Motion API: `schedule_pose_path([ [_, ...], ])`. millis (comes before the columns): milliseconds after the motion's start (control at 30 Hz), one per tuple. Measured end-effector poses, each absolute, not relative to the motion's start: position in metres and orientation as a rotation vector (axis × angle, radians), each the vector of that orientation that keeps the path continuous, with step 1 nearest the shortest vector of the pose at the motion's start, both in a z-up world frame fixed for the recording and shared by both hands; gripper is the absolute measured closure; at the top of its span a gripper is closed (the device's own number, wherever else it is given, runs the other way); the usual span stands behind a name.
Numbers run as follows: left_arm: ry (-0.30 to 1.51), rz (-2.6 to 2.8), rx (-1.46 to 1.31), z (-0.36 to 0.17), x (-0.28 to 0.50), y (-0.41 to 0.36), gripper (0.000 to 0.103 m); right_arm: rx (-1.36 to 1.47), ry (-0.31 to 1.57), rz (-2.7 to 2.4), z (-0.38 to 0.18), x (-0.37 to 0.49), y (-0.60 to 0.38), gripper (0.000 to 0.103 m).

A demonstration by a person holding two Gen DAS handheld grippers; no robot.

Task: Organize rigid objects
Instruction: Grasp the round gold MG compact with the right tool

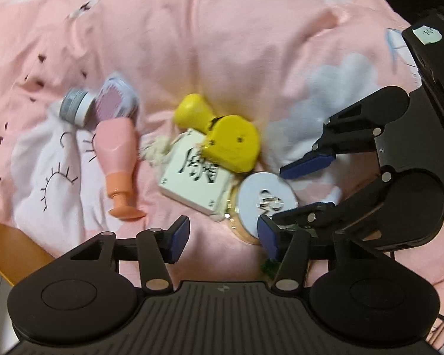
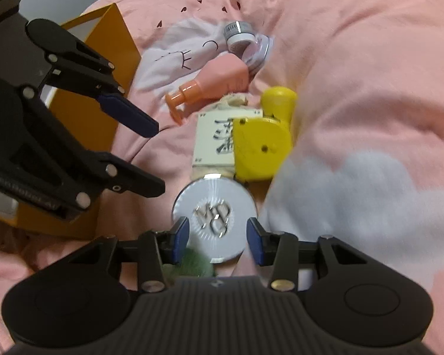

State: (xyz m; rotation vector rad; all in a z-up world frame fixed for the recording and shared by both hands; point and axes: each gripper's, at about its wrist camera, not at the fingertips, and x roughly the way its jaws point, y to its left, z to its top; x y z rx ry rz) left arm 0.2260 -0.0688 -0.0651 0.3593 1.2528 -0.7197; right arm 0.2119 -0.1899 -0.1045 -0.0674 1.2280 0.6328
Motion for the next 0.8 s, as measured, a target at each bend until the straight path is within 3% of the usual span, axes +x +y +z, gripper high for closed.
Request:
schedule_pose_path([
  [133,1.271,-0.714,0.346,-0.068,0.231,-0.065,0.041,-0.066,1.245,0.635,-0.117,0.227,-0.188,0.056],
  [333,1.285,-0.697,0.332,-0.070,0.237,-0.067,0.041,0.008,1.274,0.673,-0.133,0.242,-0.194,0.038],
  [400,1.289,-0.694,0.334,-0.070,0.237,-0.068,0.042,0.015,1.295,0.711,-0.141,0.242,-0.188,0.026],
  [467,1.291,-0.695,0.334,-0.070,0.235,-0.068,0.042,-0.012,1.305,0.743,-0.149,0.239,-0.177,0.023],
  [633,1.286,-0.681,0.312,-0.066,0.229,-0.065,0.042,0.007,1.316,0.764,-0.147,0.235,-0.175,0.032],
  [700,1.281,-0.671,0.301,-0.065,0.228,-0.064,0.042,0.064,1.321,0.751,-0.140,0.235,-0.185,0.052],
  [800,1.273,-0.648,0.269,-0.065,0.231,-0.063,0.042,0.163,1.326,0.755,-0.128,0.234,-0.201,0.064],
])
